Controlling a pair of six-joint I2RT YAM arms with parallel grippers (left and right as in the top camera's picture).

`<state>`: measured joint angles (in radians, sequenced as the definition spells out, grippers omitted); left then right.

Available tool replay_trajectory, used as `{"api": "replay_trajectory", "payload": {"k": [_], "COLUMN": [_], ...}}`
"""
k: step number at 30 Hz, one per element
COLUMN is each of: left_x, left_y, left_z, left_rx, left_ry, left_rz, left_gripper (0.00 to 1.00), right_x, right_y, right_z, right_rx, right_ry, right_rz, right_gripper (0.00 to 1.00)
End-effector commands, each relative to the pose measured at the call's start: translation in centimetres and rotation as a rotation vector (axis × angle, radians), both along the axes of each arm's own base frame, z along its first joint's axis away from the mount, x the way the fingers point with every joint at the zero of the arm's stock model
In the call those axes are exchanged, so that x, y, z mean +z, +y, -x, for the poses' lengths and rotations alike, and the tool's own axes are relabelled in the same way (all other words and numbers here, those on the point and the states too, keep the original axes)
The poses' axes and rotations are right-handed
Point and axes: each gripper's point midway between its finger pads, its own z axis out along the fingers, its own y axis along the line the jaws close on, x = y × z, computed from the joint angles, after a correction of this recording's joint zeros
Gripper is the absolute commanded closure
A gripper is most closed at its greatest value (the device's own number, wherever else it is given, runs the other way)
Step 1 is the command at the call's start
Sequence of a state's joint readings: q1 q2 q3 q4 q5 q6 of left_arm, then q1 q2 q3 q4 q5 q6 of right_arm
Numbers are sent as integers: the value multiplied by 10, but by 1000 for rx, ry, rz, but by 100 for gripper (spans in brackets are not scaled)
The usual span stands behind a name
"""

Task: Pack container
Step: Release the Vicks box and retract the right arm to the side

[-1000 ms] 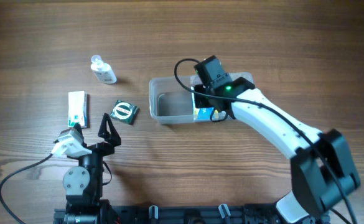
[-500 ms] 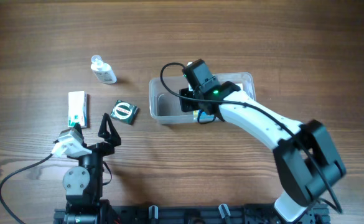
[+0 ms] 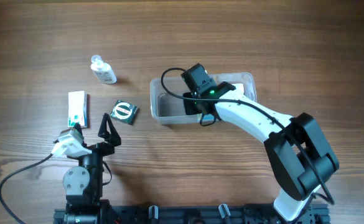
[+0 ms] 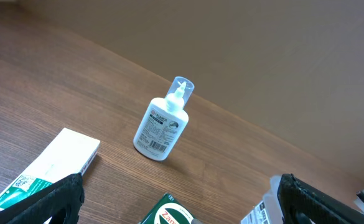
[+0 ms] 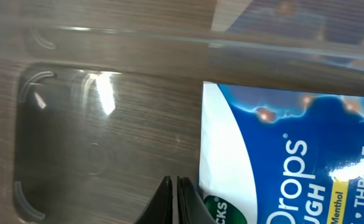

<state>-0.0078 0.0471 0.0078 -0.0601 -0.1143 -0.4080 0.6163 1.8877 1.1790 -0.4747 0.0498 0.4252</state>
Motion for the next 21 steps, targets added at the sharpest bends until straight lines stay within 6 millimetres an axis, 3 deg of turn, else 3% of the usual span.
{"api": "replay_trajectory", "payload": {"k": [1,5,7,9,13,16,17,21], "left_x": [-1,-1,-1,-1,-1,-1,-1,-1], "left_y": [1,1,1,1,1,1,1,1], "left_z": [0,0,0,0,0,0,0,0], "left_rx": [1,0,0,1,1,1,1,0], "left_ry": [4,4,4,4,4,4,4,4], "left_rz": [-8,-8,-8,-8,-8,-8,-8,-8], "left_gripper": [0,0,0,0,0,0,0,0], "right_x": [0,24,50,79,142,184,217,286], "right_y": [-7,1,6,9,8,-3,-14,-52], "right_z": [-6,-17,-24,-29,-29,-24,-18,-2], "right_rx": [-13,9,7,6,24,0,-28,-151], "right_ry": [-20,-75,-119,-160,-241,-320,-388,-547], "right_rz": [43,17,-14,-42,-82,-102,-129,-195], "right_gripper": [90,82,76,64,58,57,54,46]}}
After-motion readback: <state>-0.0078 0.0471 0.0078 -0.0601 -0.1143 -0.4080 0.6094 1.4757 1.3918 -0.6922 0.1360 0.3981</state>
